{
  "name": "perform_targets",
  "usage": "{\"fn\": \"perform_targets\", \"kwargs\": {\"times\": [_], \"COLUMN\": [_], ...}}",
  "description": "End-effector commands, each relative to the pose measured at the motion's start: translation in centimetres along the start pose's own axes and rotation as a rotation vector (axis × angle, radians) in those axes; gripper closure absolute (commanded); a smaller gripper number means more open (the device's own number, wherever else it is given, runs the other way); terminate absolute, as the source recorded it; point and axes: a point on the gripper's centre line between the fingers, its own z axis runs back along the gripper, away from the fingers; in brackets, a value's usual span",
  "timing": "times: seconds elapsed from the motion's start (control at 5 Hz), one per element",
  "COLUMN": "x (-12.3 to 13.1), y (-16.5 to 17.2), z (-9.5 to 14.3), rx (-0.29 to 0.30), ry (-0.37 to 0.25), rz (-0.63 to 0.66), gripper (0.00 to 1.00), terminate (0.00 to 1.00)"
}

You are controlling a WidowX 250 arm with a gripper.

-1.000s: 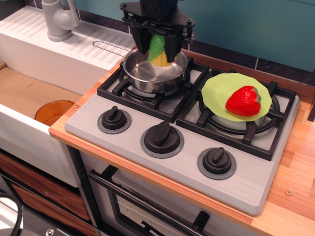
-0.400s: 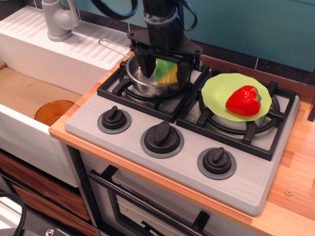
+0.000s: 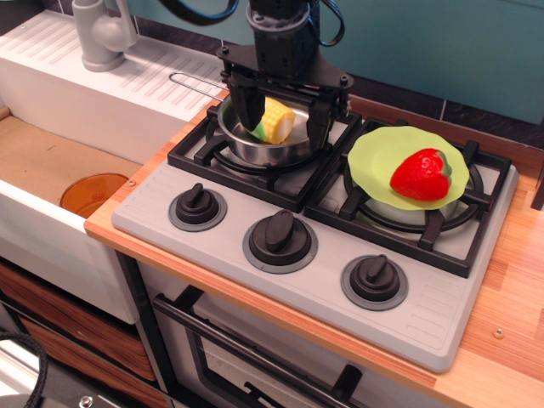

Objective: Put strawberry on plate and corncob in pot or pan on stove

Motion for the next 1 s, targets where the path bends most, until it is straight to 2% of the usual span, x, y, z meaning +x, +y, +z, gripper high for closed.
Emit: {"fn": "perform_targets", "kwargs": {"times": [0.0,0.4,0.6,0.8], "x": [0.5,-2.2,-2.4,-1.9], "y": [-2.0,-6.0,-6.8,-6.6], "z": [5.0,6.5,6.7,6.3], "rx": [0.032,0.026,0.010,-0.028], "ry": [-0.062,-0.040,-0.031,-0.036], "rz": [0.018,0.068,0.094,0.102], "gripper": [0.00,0.00,0.00,0.00], "terminate": [0.00,0.00,0.00,1.00]}}
